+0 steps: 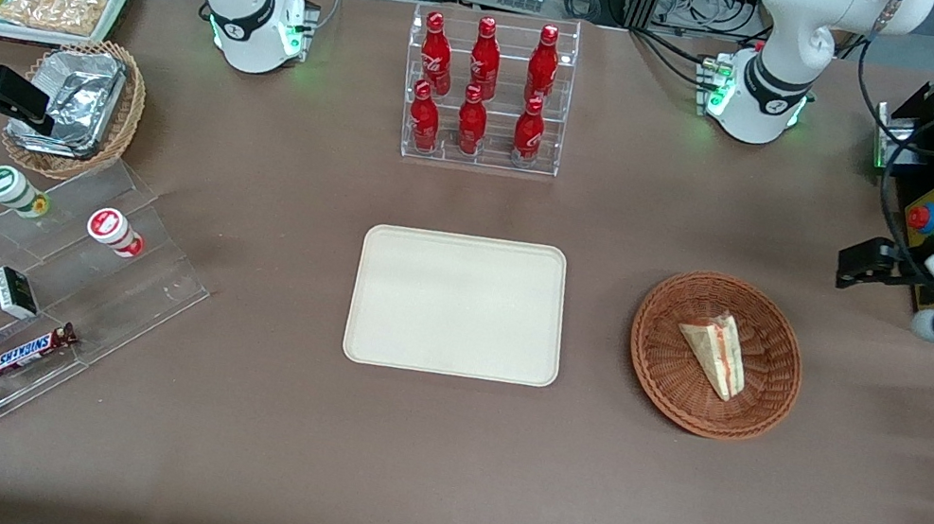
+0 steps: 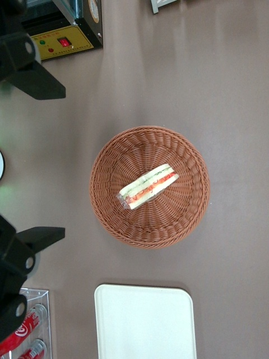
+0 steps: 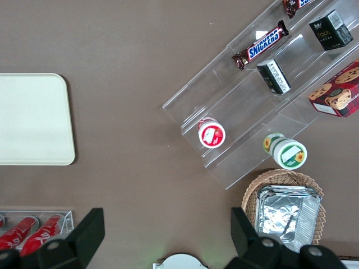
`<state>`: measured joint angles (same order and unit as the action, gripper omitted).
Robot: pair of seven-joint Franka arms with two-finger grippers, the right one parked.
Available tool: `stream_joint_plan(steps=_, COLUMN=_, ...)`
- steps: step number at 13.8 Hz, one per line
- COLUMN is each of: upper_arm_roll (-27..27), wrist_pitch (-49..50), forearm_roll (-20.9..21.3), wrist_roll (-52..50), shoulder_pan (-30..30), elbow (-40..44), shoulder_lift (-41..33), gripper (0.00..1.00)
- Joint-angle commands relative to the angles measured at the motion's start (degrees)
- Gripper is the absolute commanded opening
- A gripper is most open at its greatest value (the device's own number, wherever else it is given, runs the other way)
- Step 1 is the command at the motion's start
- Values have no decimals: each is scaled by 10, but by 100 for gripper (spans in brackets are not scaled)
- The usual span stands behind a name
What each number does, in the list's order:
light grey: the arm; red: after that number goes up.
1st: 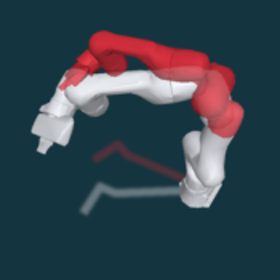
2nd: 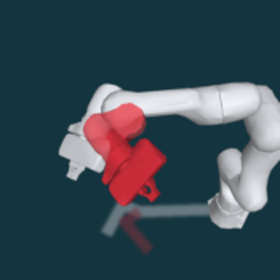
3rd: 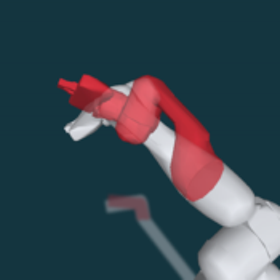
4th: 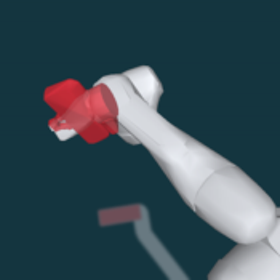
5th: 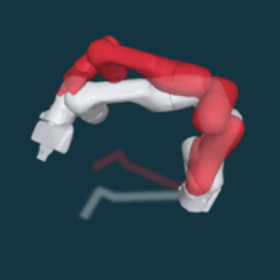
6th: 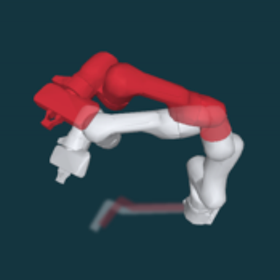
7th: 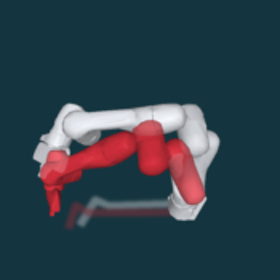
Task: Place sandwich from basket to tray
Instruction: 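Move the left gripper over the sandwich in the wicker basket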
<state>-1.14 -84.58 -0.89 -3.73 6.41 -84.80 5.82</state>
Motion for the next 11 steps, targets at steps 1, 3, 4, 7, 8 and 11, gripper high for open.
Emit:
stream_joint_plan(steps=1, upper_arm_roll=-4, wrist_pitch=14, forearm_roll=-9, wrist_roll=-2, shoulder_pan=2, elbow=8, shoulder_lift=-3, gripper=100)
stream_joint_plan(steps=3, upper_arm_roll=-3, wrist_pitch=14, forearm_roll=-6, wrist_roll=-2, shoulder_pan=4, elbow=6, shoulder_lift=3, gripper=100)
stream_joint_plan(steps=4, upper_arm_roll=-3, wrist_pitch=14, forearm_roll=-6, wrist_roll=-5, shoulder_pan=4, elbow=5, shoulder_lift=15, gripper=100)
stream_joint_plan(steps=7, upper_arm_roll=-3, wrist_pitch=7, forearm_roll=-11, wrist_roll=-10, shoulder_pan=4, elbow=-5, shoulder_lift=43, gripper=100)
stream_joint_plan(steps=8, upper_arm_roll=-3, wrist_pitch=3, forearm_roll=-8, wrist_roll=-10, shoulder_pan=5, elbow=-5, shoulder_lift=53, gripper=100)
stream_joint_plan(steps=11, upper_arm_roll=-2, wrist_pitch=-29, forearm_roll=-5, wrist_roll=-15, shoulder_pan=10, elbow=-29, shoulder_lift=80, gripper=100)
